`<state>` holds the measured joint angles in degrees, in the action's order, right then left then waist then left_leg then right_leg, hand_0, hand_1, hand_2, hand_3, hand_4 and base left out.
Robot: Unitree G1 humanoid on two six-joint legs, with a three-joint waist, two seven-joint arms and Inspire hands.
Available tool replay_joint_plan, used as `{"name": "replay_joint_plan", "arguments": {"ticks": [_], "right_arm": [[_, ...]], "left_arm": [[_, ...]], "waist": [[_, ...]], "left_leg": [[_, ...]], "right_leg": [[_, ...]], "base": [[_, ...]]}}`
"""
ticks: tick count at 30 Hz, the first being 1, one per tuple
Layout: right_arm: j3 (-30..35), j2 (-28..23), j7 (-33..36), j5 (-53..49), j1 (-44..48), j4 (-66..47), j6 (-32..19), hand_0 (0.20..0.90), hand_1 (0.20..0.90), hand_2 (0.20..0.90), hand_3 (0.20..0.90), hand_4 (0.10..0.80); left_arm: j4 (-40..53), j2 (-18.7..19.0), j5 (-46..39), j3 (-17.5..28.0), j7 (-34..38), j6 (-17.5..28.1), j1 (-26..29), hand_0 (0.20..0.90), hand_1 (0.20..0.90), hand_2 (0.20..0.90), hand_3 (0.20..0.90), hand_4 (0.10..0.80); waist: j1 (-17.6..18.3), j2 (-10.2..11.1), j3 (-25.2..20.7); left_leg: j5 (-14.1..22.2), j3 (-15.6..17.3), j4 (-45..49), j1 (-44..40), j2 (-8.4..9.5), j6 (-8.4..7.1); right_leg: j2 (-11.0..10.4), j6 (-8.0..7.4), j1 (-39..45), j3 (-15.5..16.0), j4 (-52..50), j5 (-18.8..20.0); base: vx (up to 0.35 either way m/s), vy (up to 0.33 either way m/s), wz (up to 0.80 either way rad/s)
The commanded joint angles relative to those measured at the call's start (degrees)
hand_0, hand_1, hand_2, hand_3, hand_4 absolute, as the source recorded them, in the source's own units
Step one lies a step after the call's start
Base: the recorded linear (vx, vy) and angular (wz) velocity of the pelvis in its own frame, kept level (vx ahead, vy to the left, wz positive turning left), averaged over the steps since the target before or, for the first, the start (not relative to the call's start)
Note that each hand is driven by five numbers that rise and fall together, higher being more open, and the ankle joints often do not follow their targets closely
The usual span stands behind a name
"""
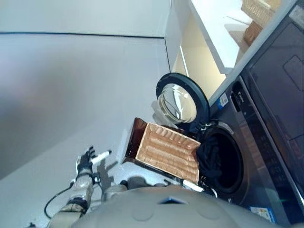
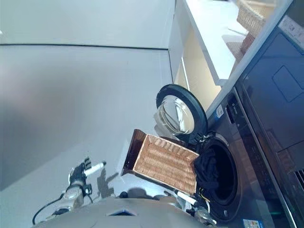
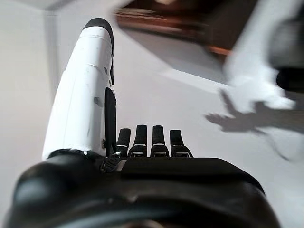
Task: Pick up the clothes and place them into the washing machine
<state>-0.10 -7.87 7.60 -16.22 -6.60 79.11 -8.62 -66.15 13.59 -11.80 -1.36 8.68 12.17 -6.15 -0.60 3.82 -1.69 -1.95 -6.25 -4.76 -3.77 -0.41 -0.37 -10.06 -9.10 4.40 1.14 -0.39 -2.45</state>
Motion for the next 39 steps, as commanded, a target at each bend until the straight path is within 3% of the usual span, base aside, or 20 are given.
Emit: {"name": "replay_joint_plan", "arguments": {"ticks": [1, 19, 24, 28, 29, 30, 31, 32, 33, 35, 36, 37, 38, 39], "right_arm": [[-0.1, -2.8, 0.0, 0.2, 1.5, -0.4, -1.0, 0.900, 0.900, 0.900, 0.900, 0.800], [-0.2, -3.4, -0.4, 0.1, 2.0, 0.5, -0.7, 0.900, 0.900, 0.900, 0.900, 0.800], [1.1, -3.5, -0.1, -2.3, 2.4, -0.1, -0.9, 0.900, 0.900, 0.900, 0.900, 0.800], [2.7, -4.2, 0.0, -5.9, 3.4, -2.2, -1.7, 0.900, 0.900, 0.900, 0.900, 0.800], [2.3, -4.5, 0.1, -6.2, 4.2, -2.9, -1.8, 0.900, 0.900, 0.900, 0.900, 0.800], [2.0, -4.5, 0.4, -6.5, 5.1, -3.3, -2.1, 0.900, 0.900, 0.900, 0.900, 0.800], [1.6, -4.3, 0.5, -6.7, 5.7, -3.9, -2.4, 0.900, 0.900, 0.900, 0.900, 0.800], [1.1, -4.4, 0.2, -7.0, 5.9, -4.6, -2.8, 0.900, 0.900, 0.900, 0.900, 0.800], [0.4, -4.4, -0.2, -6.9, 6.0, -5.1, -3.1, 0.900, 0.900, 0.900, 0.900, 0.800], [-0.2, -4.1, -0.7, -7.5, 5.8, -5.4, -3.4, 0.900, 0.900, 0.900, 0.900, 0.800], [-0.5, -3.8, -0.8, -7.9, 5.4, -5.5, -3.7, 0.900, 0.900, 0.900, 0.900, 0.800], [-0.8, -3.6, -0.8, -8.2, 5.0, -5.6, -3.8, 0.900, 0.900, 0.900, 0.900, 0.800], [-0.9, -3.8, -0.5, -8.9, 4.7, -5.9, -4.1, 0.900, 0.900, 0.900, 0.900, 0.800], [-0.9, -3.8, -0.5, -8.9, 4.7, -5.9, -4.0, 0.900, 0.900, 0.900, 0.900, 0.800]], "left_arm": [[-2.3, 1.5, 5.6, 0.0, -0.9, 2.4, 5.1, 0.900, 0.900, 0.900, 0.900, 0.800], [-4.9, 1.4, 6.3, 0.0, -2.3, 2.3, 4.3, 0.900, 0.900, 0.900, 0.900, 0.800], [-5.2, 1.5, 6.2, -0.5, -2.1, 2.3, 4.5, 0.900, 0.900, 0.900, 0.900, 0.800], [-4.2, 1.4, 6.8, -2.1, -1.9, 2.9, 5.2, 0.900, 0.900, 0.900, 0.900, 0.800], [-3.6, 1.7, 6.6, -2.4, -1.3, 3.1, 5.3, 0.900, 0.900, 0.900, 0.900, 0.800], [-3.0, 1.9, 6.4, -2.3, -0.8, 3.2, 5.7, 0.900, 0.900, 0.900, 0.900, 0.800], [-2.1, 2.2, 6.0, -2.0, -0.3, 3.3, 5.9, 0.900, 0.900, 0.900, 0.900, 0.800], [-0.3, 2.9, 5.2, -1.6, -0.2, 3.4, 5.8, 0.900, 0.900, 0.900, 0.900, 0.800], [0.6, 3.4, 4.7, -1.1, -0.3, 3.8, 5.6, 0.900, 0.900, 0.900, 0.900, 0.800], [1.3, 4.2, 4.4, -0.3, -0.5, 3.6, 5.4, 0.900, 0.900, 0.900, 0.900, 0.800], [0.9, 4.5, 4.6, 0.1, -0.3, 3.7, 5.1, 0.900, 0.900, 0.900, 0.900, 0.800], [-0.2, 4.3, 4.6, 0.7, -0.1, 3.8, 5.3, 0.900, 0.900, 0.900, 0.900, 0.800], [-0.5, 4.0, 4.4, 0.7, 0.6, 3.9, 5.7, 0.900, 0.900, 0.900, 0.900, 0.800], [-0.5, 4.0, 4.4, 0.7, 0.6, 3.9, 5.7, 0.900, 0.900, 0.900, 0.900, 0.800]], "waist": [[-0.6, -0.4, -1.6], [-0.6, -0.4, -1.4], [-0.4, -0.3, -0.4], [-0.1, -1.1, 1.1], [-0.1, -1.7, 2.1], [-0.8, -2.6, 2.9], [-1.4, -3.7, 3.6], [-1.5, -4.3, 3.8], [-1.4, -4.3, 3.8], [-1.7, -3.2, 3.3], [-1.9, -2.6, 3.1], [-1.8, -2.4, 2.8], [-1.9, -2.4, 3.4], [-1.9, -2.4, 3.4]], "left_leg": [[2.4, 0.9, 0.4, -0.4, 1.00, -0.37], [2.6, 0.8, 0.7, -0.7, 0.25, -0.18], [3.4, 1.0, 1.4, -0.5, 1.55, 0.94], [4.1, 2.6, 1.7, 0.4, 4.19, 2.37], [4.0, 3.5, 1.6, 0.5, 4.47, 2.68], [3.8, 4.7, 1.7, 0.7, 4.07, 2.64], [3.5, 5.7, 2.1, 1.2, 3.58, 2.66], [3.3, 6.1, 2.4, 1.3, 3.80, 3.00], [3.3, 7.2, 3.1, 1.5, 4.20, 3.38], [3.3, 8.2, 4.3, 2.7, 5.45, 3.49], [3.2, 8.3, 4.5, 2.9, 5.78, 3.21], [3.2, 8.0, 4.6, 2.7, 6.20, 2.73], [3.2, 8.8, 10.6, 4.7, 5.94, 0.45], [3.4, 8.8, 10.9, 4.8, 5.87, 0.42]], "right_leg": [[0.4, -0.45, -2.7, -1.1, -4.2, 2.1], [0.7, -0.09, -2.6, -1.7, -4.4, 1.1], [-0.2, -0.65, -3.7, -3.1, -5.7, 2.1], [-2.8, -1.87, -7.4, -5.5, -8.5, 6.1], [-3.5, -2.06, -9.4, -4.7, -9.9, 8.2], [-3.3, -1.53, -10.8, -2.2, -11.2, 7.0], [-1.9, 0.03, -12.2, 2.7, -14.3, 3.9], [1.5, 1.55, -12.6, 5.3, -18.0, 0.4], [5.5, 2.39, -12.5, 7.0, -20.1, -2.2], [9.5, 3.71, -9.7, 7.3, -16.4, -4.2], [10.2, 4.40, -7.9, 6.7, -14.4, -5.0], [9.3, 4.29, -6.9, 4.7, -11.1, -4.3], [8.9, 4.51, -5.2, 1.4, -7.2, -2.5], [8.9, 4.53, -5.1, 1.3, -7.0, -2.4]], "base": [[0.032, -0.002, 0.07], [-0.001, 0.003, 0.00], [-0.007, 0.074, -0.01], [-0.045, 0.168, -0.17], [-0.133, 0.193, -0.57], [-0.170, 0.244, -0.99], [-0.145, 0.274, -1.12], [-0.098, 0.264, -1.01], [-0.043, 0.174, -0.85], [-0.043, 0.068, -0.47], [-0.031, 0.021, 0.04], [-0.038, 0.030, 0.07], [-0.027, 0.030, 0.04], [-0.084, 0.057, -0.17]]}}
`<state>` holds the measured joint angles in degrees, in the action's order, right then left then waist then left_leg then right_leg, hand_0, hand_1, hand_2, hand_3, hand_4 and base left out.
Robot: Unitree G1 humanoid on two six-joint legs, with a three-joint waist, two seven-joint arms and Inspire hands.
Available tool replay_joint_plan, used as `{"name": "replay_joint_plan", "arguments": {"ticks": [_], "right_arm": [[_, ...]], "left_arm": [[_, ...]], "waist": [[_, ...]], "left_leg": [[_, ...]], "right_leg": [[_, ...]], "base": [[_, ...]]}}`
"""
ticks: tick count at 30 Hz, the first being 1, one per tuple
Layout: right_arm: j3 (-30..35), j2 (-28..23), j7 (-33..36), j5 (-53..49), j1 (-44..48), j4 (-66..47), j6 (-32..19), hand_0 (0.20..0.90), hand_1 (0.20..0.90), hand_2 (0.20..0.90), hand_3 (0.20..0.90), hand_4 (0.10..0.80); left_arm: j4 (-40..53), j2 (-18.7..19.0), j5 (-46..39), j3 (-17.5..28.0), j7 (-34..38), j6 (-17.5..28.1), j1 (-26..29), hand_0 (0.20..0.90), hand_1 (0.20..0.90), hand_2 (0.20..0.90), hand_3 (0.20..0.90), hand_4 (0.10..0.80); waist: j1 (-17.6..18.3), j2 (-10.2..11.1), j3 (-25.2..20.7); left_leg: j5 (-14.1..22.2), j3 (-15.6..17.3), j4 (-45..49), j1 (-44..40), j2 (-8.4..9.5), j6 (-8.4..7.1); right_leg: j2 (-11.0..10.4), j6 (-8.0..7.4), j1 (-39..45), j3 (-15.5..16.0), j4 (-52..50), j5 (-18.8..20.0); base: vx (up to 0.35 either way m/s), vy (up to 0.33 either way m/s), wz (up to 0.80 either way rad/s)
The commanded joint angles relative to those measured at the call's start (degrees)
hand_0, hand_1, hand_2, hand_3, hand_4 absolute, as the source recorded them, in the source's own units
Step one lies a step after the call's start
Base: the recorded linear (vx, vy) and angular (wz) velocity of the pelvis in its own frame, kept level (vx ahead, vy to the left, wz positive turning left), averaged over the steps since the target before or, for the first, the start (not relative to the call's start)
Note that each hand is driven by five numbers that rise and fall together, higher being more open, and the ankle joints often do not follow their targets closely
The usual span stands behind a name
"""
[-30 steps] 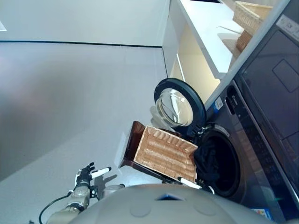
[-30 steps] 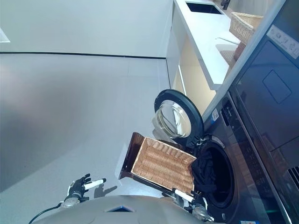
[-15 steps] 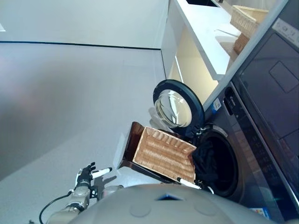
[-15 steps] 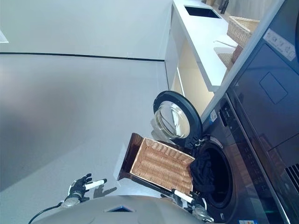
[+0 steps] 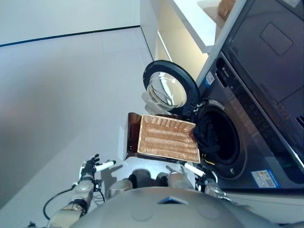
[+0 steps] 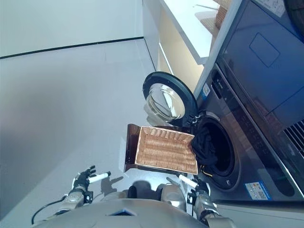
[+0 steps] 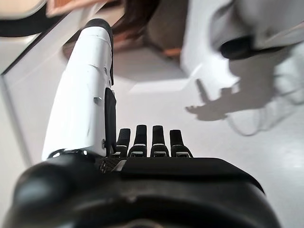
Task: Pick up the clothes and place them into the washing machine
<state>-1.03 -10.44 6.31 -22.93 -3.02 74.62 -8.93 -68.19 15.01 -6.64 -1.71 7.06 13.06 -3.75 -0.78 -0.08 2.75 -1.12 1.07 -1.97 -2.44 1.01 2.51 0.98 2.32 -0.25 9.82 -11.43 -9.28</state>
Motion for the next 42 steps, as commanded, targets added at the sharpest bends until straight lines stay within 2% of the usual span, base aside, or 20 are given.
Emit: {"name": "replay_joint_plan", "arguments": {"ticks": [1, 2, 3, 5, 6, 7, 8, 10, 16, 17, 19, 22, 26, 27, 29, 31, 32, 34, 38, 42], "right_arm": [[0.0, -1.4, 0.9, -3.0, 1.2, -2.1, -4.0, 0.900, 0.900, 0.900, 0.900, 0.800], [0.0, -1.4, 0.9, -3.0, 1.2, -2.1, -4.0, 0.900, 0.900, 0.900, 0.900, 0.800], [-0.1, -2.4, 1.3, -3.1, 1.6, -2.4, -3.9, 0.900, 0.900, 0.900, 0.900, 0.800], [-0.3, -2.8, 1.2, -3.1, 2.4, -1.9, -3.7, 0.900, 0.900, 0.900, 0.900, 0.800], [0.1, -2.7, 1.8, -4.7, 2.8, -1.9, -3.7, 0.900, 0.900, 0.900, 0.900, 0.800], [0.1, -2.7, 1.8, -4.7, 2.7, -1.9, -3.7, 0.900, 0.900, 0.900, 0.900, 0.800], [2.1, -2.6, 1.5, -8.9, 2.4, -2.1, -4.1, 0.900, 0.900, 0.900, 0.900, 0.800], [3.1, -2.7, 1.4, -11.1, 2.4, -2.3, -4.6, 0.900, 0.900, 0.900, 0.900, 0.800], [6.5, -3.3, 0.4, -15.2, 3.0, -3.4, -4.5, 0.900, 0.900, 0.900, 0.900, 0.800], [5.4, -3.3, 0.6, -14.5, 5.7, -4.7, -4.6, 0.900, 0.900, 0.900, 0.900, 0.800], [4.3, -2.6, 0.3, -16.5, 7.9, -5.7, -5.6, 0.900, 0.900, 0.900, 0.900, 0.800], [2.1, -0.5, -0.7, -21.5, 8.6, -6.7, -6.5, 0.900, 0.900, 0.900, 0.900, 0.800], [0.2, 2.1, -2.4, -26.4, 4.4, -11.3, -6.9, 0.900, 0.900, 0.900, 0.900, 0.800], [1.0, 1.1, -2.2, -27.3, 5.1, -11.6, -7.5, 0.900, 0.900, 0.900, 0.900, 0.800], [1.7, 1.0, -1.7, -28.7, 5.8, -11.5, -7.8, 0.900, 0.900, 0.900, 0.900, 0.800], [3.7, 1.5, -1.5, -32.2, 6.0, -13.8, -8.5, 0.900, 0.900, 0.900, 0.900, 0.800], [4.3, 1.8, -1.3, -33.7, 5.5, -16.5, -9.1, 0.900, 0.900, 0.900, 0.900, 0.800], [4.9, 1.9, -1.3, -36.1, 5.3, -18.1, -9.5, 0.900, 0.900, 0.900, 0.900, 0.800], [6.0, 2.4, -1.2, -39.9, 5.4, -21.3, -10.1, 0.900, 0.900, 0.900, 0.900, 0.800], [4.7, 3.9, -2.5, -42.5, 6.3, -24.1, -10.0, 0.900, 0.900, 0.900, 0.900, 0.800]], "left_arm": [[2.0, 2.4, -1.5, 1.4, 2.5, 3.2, 3.4, 0.900, 0.900, 0.900, 0.900, 0.800], [2.0, 2.4, -1.5, 1.4, 2.5, 3.2, 3.5, 0.900, 0.900, 0.900, 0.900, 0.800], [3.0, 1.7, -3.3, 1.4, 3.0, 3.8, 3.5, 0.900, 0.900, 0.900, 0.900, 0.800], [2.8, 1.6, -4.4, 2.0, 3.5, 3.9, 3.5, 0.900, 0.900, 0.900, 0.900, 0.800], [1.7, 1.2, -5.7, 2.3, 4.4, 4.3, 3.1, 0.900, 0.900, 0.900, 0.900, 0.800], [1.7, 1.2, -5.7, 2.3, 4.4, 4.3, 3.1, 0.900, 0.900, 0.900, 0.900, 0.800], [0.8, 1.2, -5.0, 1.4, 4.8, 3.9, 3.3, 0.900, 0.900, 0.900, 0.900, 0.800], [0.6, 1.2, -4.3, 0.5, 4.6, 3.6, 3.7, 0.900, 0.900, 0.900, 0.900, 0.800], [2.5, 2.1, -2.1, -1.5, 3.4, 3.5, 4.3, 0.900, 0.900, 0.900, 0.900, 0.800], [2.5, 3.4, -1.8, -0.6, 4.1, 3.6, 4.0, 0.900, 0.900, 0.900, 0.900, 0.800], [3.1, 4.2, -3.1, 0.8, 4.5, 3.6, 3.3, 0.900, 0.900, 0.900, 0.900, 0.800], [3.7, 5.2, -4.7, 2.6, 4.6, 4.1, 2.2, 0.900, 0.900, 0.900, 0.900, 0.800], [4.0, 3.3, -6.0, 4.0, 5.8, 4.5, 1.7, 0.900, 0.900, 0.900, 0.900, 0.800], [4.4, 2.3, -6.2, 3.4, 5.9, 4.7, 1.3, 0.900, 0.900, 0.900, 0.900, 0.800], [4.4, 1.9, -5.7, 2.8, 6.1, 4.6, 1.3, 0.900, 0.900, 0.900, 0.900, 0.800], [3.3, 0.8, -6.7, 3.0, 6.4, 4.8, 1.0, 0.900, 0.900, 0.900, 0.900, 0.800], [2.7, 0.1, -6.5, 2.2, 6.8, 4.7, 1.4, 0.900, 0.900, 0.900, 0.900, 0.800], [2.5, -0.4, -6.0, 1.0, 6.9, 4.5, 1.8, 0.900, 0.900, 0.900, 0.900, 0.800], [3.9, -0.8, -5.3, -0.8, 6.3, 4.2, 1.3, 0.900, 0.900, 0.900, 0.900, 0.800], [5.5, 1.8, -4.8, -0.6, 6.0, 4.4, 1.1, 0.900, 0.900, 0.900, 0.900, 0.800]], "waist": [[-2.3, 2.3, 0.0], [-2.2, 2.2, -0.1], [-3.9, 2.6, 0.9], [-4.4, 3.2, 1.0], [-3.7, 3.6, -0.8], [-3.9, 3.6, -0.7], [-3.2, 2.0, -2.0], [-2.6, 1.1, -2.2], [-2.5, 0.2, -1.8], [-4.6, -0.3, -0.5], [-5.7, -1.1, 0.6], [-7.0, 0.5, 0.3], [-8.0, 2.0, 0.8], [-9.0, 2.9, 2.7], [-9.6, 3.4, 2.9], [-9.0, 3.1, 2.1], [-8.1, 1.1, 0.7], [-7.7, -0.3, 0.2], [-6.5, -3.2, -0.6], [-7.3, -4.0, 0.6]], "left_leg": [[1.3, -1.1, 14.9, 6.6, 4.80, -4.27], [1.6, -1.1, 15.6, 7.0, 4.70, -4.33], [1.3, -11.5, 19.6, 8.5, 7.30, -5.66], [3.1, -14.2, 19.4, 8.5, 5.65, -5.14], [1.2, -13.7, 11.7, 7.9, -5.39, -5.66], [1.1, -13.6, 11.2, 7.4, -5.57, -5.72], [-2.9, -14.6, 4.2, 6.9, -9.25, -7.02], [-3.5, -14.1, 2.3, 6.1, -9.73, -7.77], [1.4, -13.2, 4.2, 5.2, -3.90, -6.64], [3.0, -9.0, 5.4, 5.1, -3.30, -5.44], [2.8, -6.7, 5.7, 5.3, -2.78, -4.38], [2.4, -5.4, 5.7, 5.1, -0.95, -3.71], [2.6, -6.5, 13.7, 6.2, -0.06, -4.92], [0.9, -12.9, 19.7, 10.5, 2.38, -4.83], [0.9, -15.9, 21.1, 12.3, 3.47, -4.66], [0.8, -15.6, 16.9, 12.3, 0.32, -5.20], [-2.2, -11.9, 7.3, 11.9, -4.86, -6.53], [-4.4, -11.0, 2.7, 11.3, -6.07, -7.26], [-2.7, -11.8, 2.7, 9.3, -3.98, -7.08], [0.3, -9.1, 4.8, 8.1, -2.32, -4.42]], "right_leg": [[-3.3, -6.52, -0.2, -9.1, 5.9, 5.6], [-3.2, -6.49, -0.2, -9.0, 6.0, 5.6], [-4.2, -6.77, -0.7, -12.5, 7.8, 7.3], [-5.1, -7.54, -0.8, -14.2, 8.6, 7.7], [-7.3, -9.27, -1.1, -15.7, 8.9, 6.9], [-7.2, -9.18, -1.0, -15.9, 8.8, 6.8], [-7.0, -9.40, -0.4, -16.1, 9.0, 5.1], [-7.4, -9.50, 0.3, -16.1, 9.3, 4.6], [-14.2, -11.71, 0.7, -16.6, 7.5, 5.7], [-14.3, -11.28, -3.3, -13.3, 3.1, 6.4], [-8.8, -9.02, -6.8, -6.7, -4.2, 4.0], [-3.0, -6.28, -4.8, -3.9, -0.1, 2.3], [-3.2, -5.59, -0.5, -7.9, 6.1, 4.5], [-3.7, -5.37, -0.6, -10.7, 7.0, 5.6], [-4.4, -5.83, -0.7, -11.9, 7.8, 6.2], [-5.5, -7.31, -0.2, -13.6, 9.6, 6.7], [-6.0, -8.25, 0.9, -13.1, 11.8, 5.6], [-6.3, -8.42, 1.8, -12.9, 12.9, 5.1], [-7.7, -8.87, 3.3, -14.1, 11.5, 3.3], [-8.7, -9.96, -1.7, -14.2, -0.4, 2.1]], "base": [[-0.056, 0.029, -0.19], [-0.139, 0.171, -0.11], [-0.129, 0.179, 0.18], [-0.051, 0.243, -0.34], [0.072, 0.261, -0.83], [0.202, 0.457, -0.55], [0.138, 0.186, 0.14], [0.118, 0.210, 0.18], [0.096, 0.313, -0.22], [-0.128, 0.227, -0.40], [-0.157, 0.301, -1.51], [0.027, 0.073, -0.91], [0.050, -0.056, -0.07], [-0.056, 0.049, -0.30], [-0.033, 0.056, -0.72], [0.102, 0.170, -0.81], [0.151, 0.194, -0.58], [0.150, 0.183, -0.20], [0.222, 0.218, -0.16], [0.108, 0.149, -0.40]]}}
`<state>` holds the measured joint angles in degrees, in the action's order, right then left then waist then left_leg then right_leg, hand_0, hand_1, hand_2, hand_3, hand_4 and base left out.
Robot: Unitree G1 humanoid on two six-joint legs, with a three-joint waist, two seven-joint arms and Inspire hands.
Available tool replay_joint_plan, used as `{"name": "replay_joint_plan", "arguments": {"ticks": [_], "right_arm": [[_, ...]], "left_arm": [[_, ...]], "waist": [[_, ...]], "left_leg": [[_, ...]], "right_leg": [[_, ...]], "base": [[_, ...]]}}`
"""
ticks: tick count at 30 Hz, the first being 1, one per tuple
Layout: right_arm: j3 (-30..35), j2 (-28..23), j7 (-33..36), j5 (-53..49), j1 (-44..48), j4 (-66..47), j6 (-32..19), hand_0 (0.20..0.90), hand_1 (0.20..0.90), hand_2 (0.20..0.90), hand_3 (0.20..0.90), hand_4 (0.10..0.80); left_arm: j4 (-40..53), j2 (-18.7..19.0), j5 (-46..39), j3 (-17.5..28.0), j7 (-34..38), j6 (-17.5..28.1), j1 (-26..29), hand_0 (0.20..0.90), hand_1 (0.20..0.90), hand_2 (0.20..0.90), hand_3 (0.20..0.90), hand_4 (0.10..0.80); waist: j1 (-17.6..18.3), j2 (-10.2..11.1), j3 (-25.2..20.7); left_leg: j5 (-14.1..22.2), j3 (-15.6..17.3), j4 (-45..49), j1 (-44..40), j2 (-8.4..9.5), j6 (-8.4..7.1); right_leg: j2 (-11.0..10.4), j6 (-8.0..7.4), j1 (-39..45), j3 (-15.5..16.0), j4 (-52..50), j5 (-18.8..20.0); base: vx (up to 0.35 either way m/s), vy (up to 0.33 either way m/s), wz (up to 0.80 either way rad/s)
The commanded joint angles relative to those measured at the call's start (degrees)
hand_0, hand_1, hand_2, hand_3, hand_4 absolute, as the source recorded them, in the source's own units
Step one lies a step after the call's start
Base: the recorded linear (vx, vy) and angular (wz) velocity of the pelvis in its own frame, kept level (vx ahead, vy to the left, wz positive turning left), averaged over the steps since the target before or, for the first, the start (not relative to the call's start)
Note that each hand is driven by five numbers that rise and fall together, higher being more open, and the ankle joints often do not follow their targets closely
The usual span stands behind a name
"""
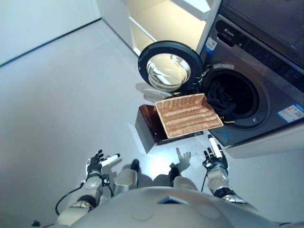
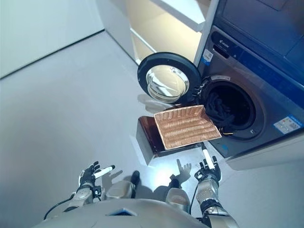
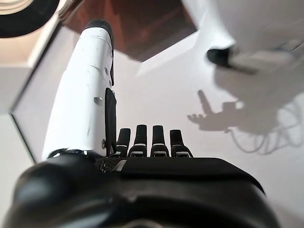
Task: Pick up the clothes and place them into the washing machine
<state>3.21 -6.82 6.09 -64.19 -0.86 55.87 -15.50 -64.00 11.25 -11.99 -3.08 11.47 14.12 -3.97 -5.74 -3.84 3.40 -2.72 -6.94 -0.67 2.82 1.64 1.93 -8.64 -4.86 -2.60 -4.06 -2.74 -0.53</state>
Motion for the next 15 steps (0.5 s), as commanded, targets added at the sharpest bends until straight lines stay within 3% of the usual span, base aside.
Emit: {"name": "replay_joint_plan", "arguments": {"ticks": [1, 2, 4, 5, 6, 9, 11, 13, 15], "right_arm": [[-0.9, 1.0, -2.6, -1.7, 5.4, -6.1, -3.7, 0.900, 0.900, 0.900, 0.900, 0.800], [-2.0, 1.5, -2.7, -1.6, 6.2, -6.6, -3.8, 0.900, 0.900, 0.900, 0.900, 0.800], [-4.5, 2.1, -2.9, -2.1, 6.6, -7.0, -3.8, 0.900, 0.900, 0.900, 0.900, 0.800], [-5.3, 1.6, -2.6, -2.4, 6.3, -7.7, -4.4, 0.900, 0.900, 0.900, 0.900, 0.800], [-5.8, 1.7, -2.9, -2.7, 5.5, -8.3, -4.3, 0.900, 0.900, 0.900, 0.900, 0.800], [-6.6, 2.3, -2.5, -3.3, 4.3, -8.7, -4.2, 0.900, 0.900, 0.900, 0.900, 0.800], [-6.9, 2.4, -2.6, -4.0, 3.2, -11.1, -4.1, 0.900, 0.900, 0.900, 0.900, 0.800], [-8.0, 2.2, -2.9, -4.5, 3.2, -13.7, -5.0, 0.900, 0.900, 0.900, 0.900, 0.800], [-7.8, 2.3, -2.5, -5.6, 3.6, -14.3, -5.0, 0.900, 0.900, 0.900, 0.900, 0.800]], "left_arm": [[1.4, 6.0, 0.4, 1.2, 2.2, 3.7, 1.3, 0.900, 0.900, 0.900, 0.900, 0.800], [1.2, 6.3, 0.5, 1.6, 2.5, 3.7, 1.4, 0.900, 0.900, 0.900, 0.900, 0.800], [0.8, 6.6, -0.2, 2.4, 2.6, 3.9, 1.4, 0.900, 0.900, 0.900, 0.900, 0.800], [0.8, 7.0, -0.2, 1.9, 2.7, 4.0, 2.0, 0.900, 0.900, 0.900, 0.900, 0.800], [1.0, 7.2, -0.3, 1.7, 2.8, 4.0, 2.3, 0.900, 0.900, 0.900, 0.900, 0.800], [1.0, 6.2, -1.2, 2.0, 2.6, 3.8, 2.9, 0.900, 0.900, 0.900, 0.900, 0.800], [1.5, 5.7, -2.8, 2.3, 2.4, 3.8, 3.2, 0.900, 0.900, 0.900, 0.900, 0.800], [3.5, 5.2, -4.0, 1.9, 2.7, 4.3, 3.7, 0.900, 0.900, 0.900, 0.900, 0.800], [4.3, 4.5, -4.5, 1.7, 2.7, 4.0, 3.4, 0.900, 0.900, 0.900, 0.900, 0.800]], "waist": [[-3.8, -0.5, 0.9], [-4.4, -0.7, 1.3], [-5.0, 0.0, 1.0], [-4.2, 0.1, 1.3], [-3.8, 0.7, 1.3], [-3.9, 1.6, 1.8], [-3.7, 2.4, 2.5], [-4.1, 2.6, 3.9], [-4.3, 2.3, 3.3]], "left_leg": [[2.7, 0.5, 4.2, 2.9, -3.12, -3.56], [2.8, 1.4, 4.3, 2.9, -3.27, -3.78], [3.4, 2.9, 4.3, 2.3, -3.21, -3.97], [3.7, 2.4, 5.0, 2.1, -2.98, -3.70], [3.6, 2.3, 5.9, 2.4, -2.92, -3.60], [4.9, 1.0, 10.2, 2.7, -3.12, -3.95], [3.4, 0.1, 16.3, 4.6, -4.11, -4.54], [1.8, -4.4, 22.3, 8.5, -1.71, -4.16], [2.4, -4.8, 18.7, 8.9, -0.20, -4.15]], "right_leg": [[0.6, -3.16, -3.2, 2.6, -11.8, -6.0], [0.7, -3.34, -4.8, 5.6, -11.9, -5.6], [2.4, -2.25, -5.3, 8.6, -7.2, -4.5], [3.8, -1.85, -5.4, 4.4, -7.0, -4.7], [5.3, -1.12, -4.8, 2.1, -6.4, -4.2], [5.9, 0.31, -2.0, 2.6, -4.0, -3.6], [6.4, 1.08, -0.1, 3.2, -2.8, -3.7], [6.5, 1.85, 1.1, 2.7, -1.7, -3.2], [6.5, 1.42, 1.8, 2.1, 0.1, -3.4]], "base": [[-0.052, 0.070, -0.47], [-0.077, 0.034, -1.44], [0.040, -0.059, -1.77], [0.136, -0.156, -0.68], [0.141, -0.176, -0.15], [0.135, -0.210, 0.24], [0.080, -0.245, 0.18], [0.034, -0.169, 0.16], [0.132, -0.042, 0.04]]}}
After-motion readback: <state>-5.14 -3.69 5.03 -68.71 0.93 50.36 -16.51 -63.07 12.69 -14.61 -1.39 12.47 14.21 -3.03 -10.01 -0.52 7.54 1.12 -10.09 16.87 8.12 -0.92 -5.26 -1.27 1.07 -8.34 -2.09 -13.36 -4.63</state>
